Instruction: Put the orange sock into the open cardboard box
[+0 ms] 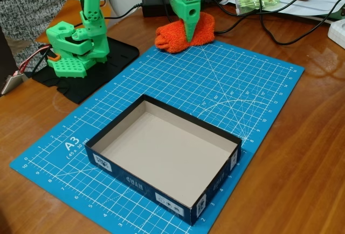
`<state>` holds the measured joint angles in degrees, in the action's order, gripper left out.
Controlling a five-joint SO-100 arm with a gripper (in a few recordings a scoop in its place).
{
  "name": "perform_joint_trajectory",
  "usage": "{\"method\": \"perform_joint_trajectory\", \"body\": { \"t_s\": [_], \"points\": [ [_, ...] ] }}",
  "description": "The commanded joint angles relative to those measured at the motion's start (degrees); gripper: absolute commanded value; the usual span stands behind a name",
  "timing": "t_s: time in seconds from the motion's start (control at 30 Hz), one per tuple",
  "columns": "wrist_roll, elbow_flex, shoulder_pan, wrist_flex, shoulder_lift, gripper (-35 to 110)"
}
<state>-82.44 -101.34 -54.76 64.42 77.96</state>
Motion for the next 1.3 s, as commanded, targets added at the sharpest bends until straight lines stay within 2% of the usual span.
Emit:
{"method": "perform_joint_trajectory", "body": {
  "t_s": [0.0, 0.13, 0.3, 0.47, 0.53, 0.7, 0.87, 0.97, 1.13, 1.27],
  "points": [
    [3.78, 3.08, 0.44, 1.05, 2.55, 0],
    [13.54, 16.08, 4.66, 2.46, 5.36, 0],
    [17.67, 31.55, 12.22, 8.26, 10.46, 0],
    [23.82, 29.44, 21.27, 4.57, 19.42, 0],
    [29.97, 27.51, 24.43, 2.46, 21.80, 0],
    [46.49, 21.97, 33.49, 5.19, 26.98, 0],
    [49.13, 11.16, 45.53, 2.81, 30.15, 0],
    [44.82, 9.40, 51.15, 4.83, 28.74, 0],
    [24.96, 10.37, 55.28, 5.80, 21.80, 0],
    [9.76, 22.76, 57.22, 15.12, 9.23, 0]
  ]
}}
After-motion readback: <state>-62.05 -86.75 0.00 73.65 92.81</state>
